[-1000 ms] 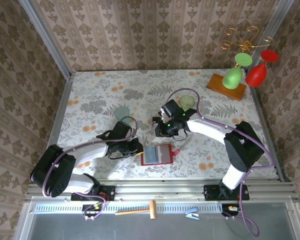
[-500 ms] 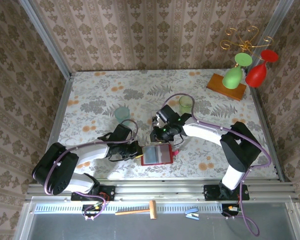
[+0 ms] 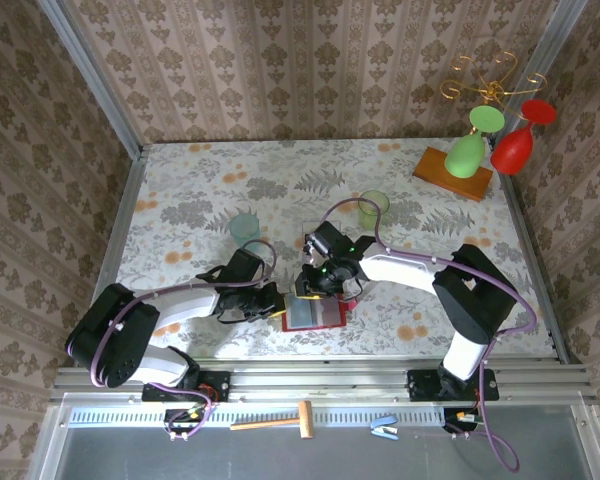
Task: Take the credit cards out of the card holder
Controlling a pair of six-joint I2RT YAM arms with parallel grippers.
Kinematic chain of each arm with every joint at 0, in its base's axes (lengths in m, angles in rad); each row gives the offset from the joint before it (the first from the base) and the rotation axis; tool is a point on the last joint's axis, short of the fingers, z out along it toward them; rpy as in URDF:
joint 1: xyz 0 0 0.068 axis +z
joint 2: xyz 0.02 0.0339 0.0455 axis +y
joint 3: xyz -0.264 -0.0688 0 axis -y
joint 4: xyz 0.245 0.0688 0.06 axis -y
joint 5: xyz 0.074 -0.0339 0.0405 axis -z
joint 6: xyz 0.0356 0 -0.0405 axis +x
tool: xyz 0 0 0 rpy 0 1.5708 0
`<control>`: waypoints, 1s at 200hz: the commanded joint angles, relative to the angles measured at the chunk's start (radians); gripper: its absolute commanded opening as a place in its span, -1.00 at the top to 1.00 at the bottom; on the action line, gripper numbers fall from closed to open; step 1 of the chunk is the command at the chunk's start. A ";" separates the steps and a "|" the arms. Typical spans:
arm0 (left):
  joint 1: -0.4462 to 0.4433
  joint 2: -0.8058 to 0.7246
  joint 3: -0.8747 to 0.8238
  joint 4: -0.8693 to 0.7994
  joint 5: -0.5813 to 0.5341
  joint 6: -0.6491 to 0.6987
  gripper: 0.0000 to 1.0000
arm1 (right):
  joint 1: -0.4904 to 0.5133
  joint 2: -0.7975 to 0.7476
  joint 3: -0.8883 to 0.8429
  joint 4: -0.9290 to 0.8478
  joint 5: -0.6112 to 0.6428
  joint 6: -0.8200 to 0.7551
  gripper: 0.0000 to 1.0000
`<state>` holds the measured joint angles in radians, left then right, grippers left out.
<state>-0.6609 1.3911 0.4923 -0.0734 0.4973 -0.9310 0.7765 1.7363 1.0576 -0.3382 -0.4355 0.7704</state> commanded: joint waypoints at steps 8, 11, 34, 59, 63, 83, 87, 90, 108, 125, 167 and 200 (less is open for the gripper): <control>-0.005 0.013 -0.009 -0.018 -0.016 0.014 0.83 | 0.014 0.020 -0.030 0.027 -0.028 0.047 0.50; -0.005 0.013 -0.009 -0.018 -0.016 0.013 0.84 | 0.015 0.020 -0.033 0.031 -0.030 0.051 0.50; -0.005 0.013 -0.009 -0.017 -0.016 0.015 0.84 | 0.023 0.028 -0.051 0.058 -0.050 0.074 0.48; -0.005 0.020 -0.006 -0.016 -0.016 0.017 0.84 | 0.033 0.041 -0.057 0.079 -0.061 0.090 0.48; -0.005 0.021 -0.006 -0.016 -0.016 0.018 0.84 | 0.034 0.043 -0.056 0.080 -0.063 0.092 0.47; -0.005 0.023 -0.004 -0.014 -0.015 0.017 0.84 | 0.039 0.053 -0.050 0.078 -0.062 0.095 0.45; -0.005 0.023 -0.004 -0.014 -0.016 0.017 0.84 | 0.040 0.055 -0.051 0.076 -0.060 0.095 0.44; -0.005 0.023 -0.004 -0.014 -0.016 0.017 0.84 | 0.041 0.055 -0.049 0.076 -0.059 0.095 0.43; -0.004 0.022 -0.004 -0.014 -0.016 0.018 0.84 | 0.042 0.062 -0.047 0.068 -0.053 0.095 0.40; -0.005 0.023 -0.005 -0.014 -0.016 0.018 0.84 | 0.043 0.067 -0.043 0.054 -0.046 0.095 0.37; -0.005 0.022 -0.009 -0.015 -0.014 0.018 0.84 | 0.044 0.062 -0.041 0.009 -0.007 0.080 0.34; -0.005 0.022 -0.009 -0.017 -0.014 0.019 0.84 | 0.044 0.059 -0.043 -0.019 0.017 0.072 0.34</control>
<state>-0.6609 1.4002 0.4923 -0.0723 0.4976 -0.9302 0.8127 1.7927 1.0142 -0.2989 -0.4603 0.8474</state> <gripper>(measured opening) 0.082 0.331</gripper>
